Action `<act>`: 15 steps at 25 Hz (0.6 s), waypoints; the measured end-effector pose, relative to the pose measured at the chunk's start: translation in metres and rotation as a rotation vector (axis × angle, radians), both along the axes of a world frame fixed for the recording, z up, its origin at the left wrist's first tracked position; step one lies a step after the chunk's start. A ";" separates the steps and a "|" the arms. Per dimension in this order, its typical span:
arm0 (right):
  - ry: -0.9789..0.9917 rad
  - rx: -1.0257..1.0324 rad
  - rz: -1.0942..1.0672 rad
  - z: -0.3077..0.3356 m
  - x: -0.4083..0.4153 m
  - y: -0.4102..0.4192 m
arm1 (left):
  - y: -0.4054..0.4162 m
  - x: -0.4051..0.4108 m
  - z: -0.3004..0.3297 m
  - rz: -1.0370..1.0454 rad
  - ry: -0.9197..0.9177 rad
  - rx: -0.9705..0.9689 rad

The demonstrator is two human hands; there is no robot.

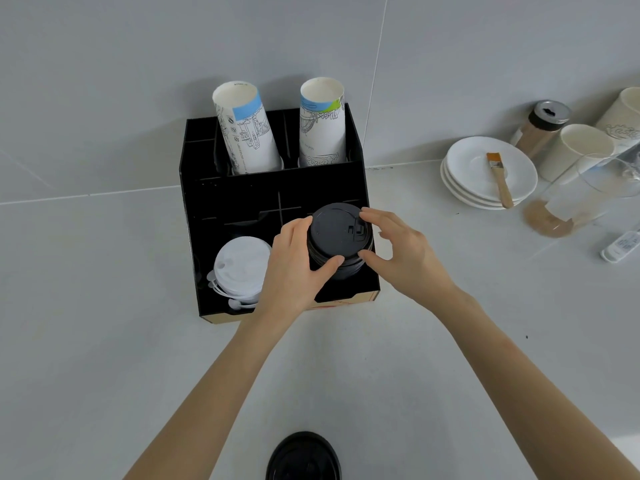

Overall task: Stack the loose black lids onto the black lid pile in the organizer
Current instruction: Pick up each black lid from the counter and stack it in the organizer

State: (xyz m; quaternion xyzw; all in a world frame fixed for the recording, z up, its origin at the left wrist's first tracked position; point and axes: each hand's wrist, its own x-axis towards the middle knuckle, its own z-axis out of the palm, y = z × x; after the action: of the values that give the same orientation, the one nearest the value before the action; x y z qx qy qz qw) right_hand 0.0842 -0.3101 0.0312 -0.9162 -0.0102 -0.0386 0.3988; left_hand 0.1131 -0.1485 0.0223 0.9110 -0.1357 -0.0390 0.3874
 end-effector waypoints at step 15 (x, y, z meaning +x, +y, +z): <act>0.029 0.020 -0.041 -0.009 -0.009 0.009 | 0.002 -0.005 -0.003 0.000 0.019 0.011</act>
State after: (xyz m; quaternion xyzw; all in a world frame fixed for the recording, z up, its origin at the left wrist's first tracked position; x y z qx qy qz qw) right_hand 0.0754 -0.3007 0.0226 -0.9126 0.0149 -0.0337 0.4071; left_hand 0.1082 -0.1462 0.0194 0.9127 -0.1319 -0.0487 0.3837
